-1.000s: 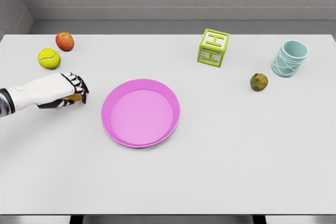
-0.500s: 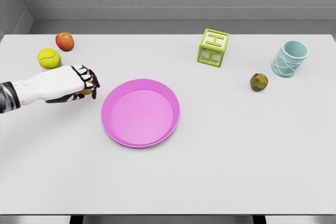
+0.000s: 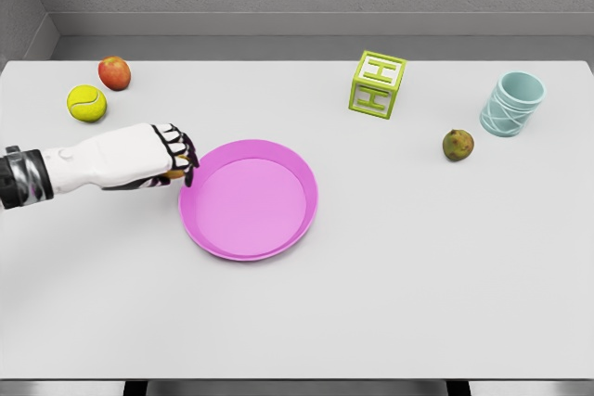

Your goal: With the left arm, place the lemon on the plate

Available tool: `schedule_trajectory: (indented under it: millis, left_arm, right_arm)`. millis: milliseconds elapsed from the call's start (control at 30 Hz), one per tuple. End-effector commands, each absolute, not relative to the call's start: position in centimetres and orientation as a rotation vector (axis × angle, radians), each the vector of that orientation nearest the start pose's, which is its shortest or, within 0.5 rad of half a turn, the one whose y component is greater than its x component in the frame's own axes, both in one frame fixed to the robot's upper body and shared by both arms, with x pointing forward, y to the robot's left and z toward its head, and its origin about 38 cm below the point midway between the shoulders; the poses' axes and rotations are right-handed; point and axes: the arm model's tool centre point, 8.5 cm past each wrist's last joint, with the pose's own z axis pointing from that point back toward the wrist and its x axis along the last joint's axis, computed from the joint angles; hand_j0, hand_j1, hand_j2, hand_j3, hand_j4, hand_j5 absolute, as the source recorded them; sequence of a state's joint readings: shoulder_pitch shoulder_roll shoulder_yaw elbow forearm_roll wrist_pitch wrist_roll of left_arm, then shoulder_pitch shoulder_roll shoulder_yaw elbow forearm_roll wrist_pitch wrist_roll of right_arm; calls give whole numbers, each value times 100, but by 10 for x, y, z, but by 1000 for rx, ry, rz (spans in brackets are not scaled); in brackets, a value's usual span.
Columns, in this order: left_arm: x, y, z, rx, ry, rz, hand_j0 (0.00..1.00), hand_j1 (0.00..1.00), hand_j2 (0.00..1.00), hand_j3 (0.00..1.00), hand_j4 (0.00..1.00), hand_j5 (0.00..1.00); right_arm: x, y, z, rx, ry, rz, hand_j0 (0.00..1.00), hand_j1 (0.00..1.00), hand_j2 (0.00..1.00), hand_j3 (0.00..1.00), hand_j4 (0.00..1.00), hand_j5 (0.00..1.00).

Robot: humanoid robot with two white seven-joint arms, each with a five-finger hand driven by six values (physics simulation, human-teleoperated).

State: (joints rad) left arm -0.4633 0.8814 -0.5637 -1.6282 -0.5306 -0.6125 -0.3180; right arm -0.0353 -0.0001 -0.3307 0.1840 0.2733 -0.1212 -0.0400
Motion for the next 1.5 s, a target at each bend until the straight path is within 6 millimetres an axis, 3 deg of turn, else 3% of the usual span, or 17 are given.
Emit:
schedule_trajectory:
  millis: [0,867,1133,1167,1233,1300,1433,1467]
  left_arm:
    - [387,286,203,-606,2079,2853,47,47,47,47,47,47]
    - [375,253,207,-503,2065,2790,47,47,47,47,47,47]
    - [369,227,201,-407,2071,2759,48,48,48,48,48,48]
    - [369,226,201,-402,2074,2755,50,50,50,50,50,50]
    - [368,218,199,-371,2091,2738,66,66,66,66,66,66]
    - [368,216,199,-352,2127,2718,100,100,100,100,100,100]
    - [371,223,205,-381,2134,2720,100,100,100,100,100,100]
    - [373,233,210,-416,2135,2730,100,100,100,100,100,100]
  right_arm:
    - [-25,-255,-257,-75,18,-61,100,100,100,100,100,100]
    - [-25,-255,-257,-75,18,-61,100,100,100,100,100,100]
    - [-25,-255,-257,-75,18,-59,100,100,100,100,100,100]
    - [-25,-255,-257,-75,18,-61,100,100,100,100,100,100]
    - [-25,-255,-257,-75,18,-61,100,100,100,100,100,100]
    - [-25,-255,-257,-75,18,-59,100,100,100,100,100,100]
    - [-25,-255,-257,-75,18,-61,100,100,100,100,100,100]
    - [-25,-255,-257,-75,18,-61,100,100,100,100,100,100]
